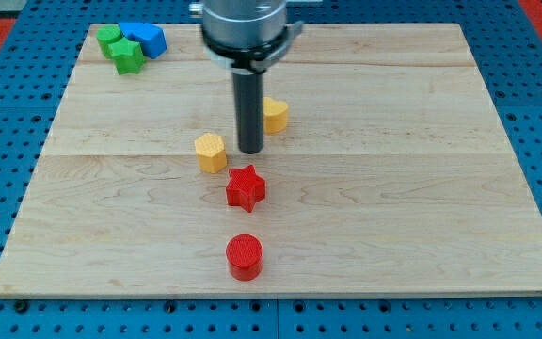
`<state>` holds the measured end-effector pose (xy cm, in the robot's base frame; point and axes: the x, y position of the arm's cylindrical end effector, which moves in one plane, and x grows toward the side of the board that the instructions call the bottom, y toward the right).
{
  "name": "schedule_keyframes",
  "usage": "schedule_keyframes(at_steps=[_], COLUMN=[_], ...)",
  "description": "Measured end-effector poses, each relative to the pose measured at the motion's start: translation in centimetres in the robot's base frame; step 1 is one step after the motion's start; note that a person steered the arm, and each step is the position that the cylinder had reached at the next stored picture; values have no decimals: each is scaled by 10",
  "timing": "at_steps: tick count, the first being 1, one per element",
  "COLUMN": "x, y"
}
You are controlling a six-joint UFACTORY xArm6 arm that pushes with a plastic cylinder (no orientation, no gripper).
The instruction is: Slide the hexagon to the left side of the heart
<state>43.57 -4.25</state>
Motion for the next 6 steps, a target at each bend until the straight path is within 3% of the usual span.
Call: schedule_keyframes(at_steps=[3,5,6], x=[58,17,23], y=[-67,-117,-117])
